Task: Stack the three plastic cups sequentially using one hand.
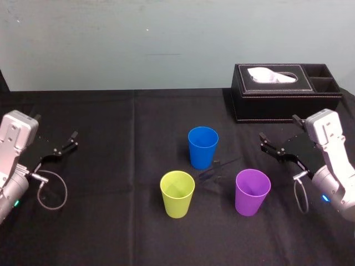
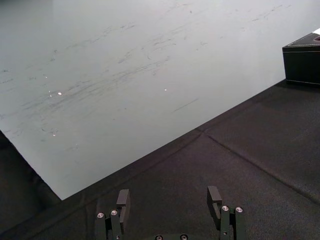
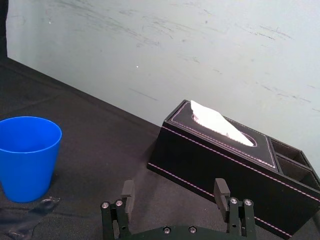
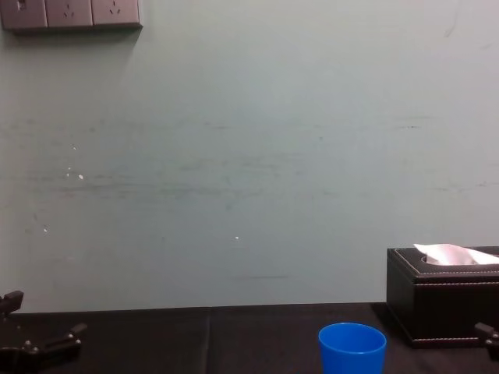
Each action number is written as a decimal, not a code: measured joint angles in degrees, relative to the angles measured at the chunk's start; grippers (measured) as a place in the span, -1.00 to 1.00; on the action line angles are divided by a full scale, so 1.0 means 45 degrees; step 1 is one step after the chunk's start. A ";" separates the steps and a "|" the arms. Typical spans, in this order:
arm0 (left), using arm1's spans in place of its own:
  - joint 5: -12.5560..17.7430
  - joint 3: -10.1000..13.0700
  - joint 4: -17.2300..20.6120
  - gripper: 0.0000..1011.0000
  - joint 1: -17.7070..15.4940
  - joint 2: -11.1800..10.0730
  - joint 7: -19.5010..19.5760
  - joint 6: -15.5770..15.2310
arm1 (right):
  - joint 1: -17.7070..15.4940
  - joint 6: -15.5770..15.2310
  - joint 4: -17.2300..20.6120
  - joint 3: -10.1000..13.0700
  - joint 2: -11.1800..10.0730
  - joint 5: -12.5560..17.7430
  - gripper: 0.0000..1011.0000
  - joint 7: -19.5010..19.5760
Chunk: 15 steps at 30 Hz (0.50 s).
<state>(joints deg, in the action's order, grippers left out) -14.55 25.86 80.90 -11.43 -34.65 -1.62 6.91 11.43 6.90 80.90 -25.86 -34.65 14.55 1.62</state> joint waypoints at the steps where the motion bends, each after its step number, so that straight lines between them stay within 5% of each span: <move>1: 0.0000 -0.0001 0.0000 1.00 0.0000 0.0001 0.0000 0.0000 | 0.0001 0.0000 0.0000 0.0000 0.0000 0.0000 0.99 0.0000; 15: -0.0001 -0.0001 0.0000 1.00 0.0000 0.0000 0.0000 0.0000 | 0.0001 0.0000 0.0000 0.0000 0.0000 0.0000 0.99 0.0000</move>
<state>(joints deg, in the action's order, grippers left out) -14.55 25.86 80.90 -11.43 -34.64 -1.62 6.91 11.43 6.91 80.90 -25.86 -34.65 14.55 1.62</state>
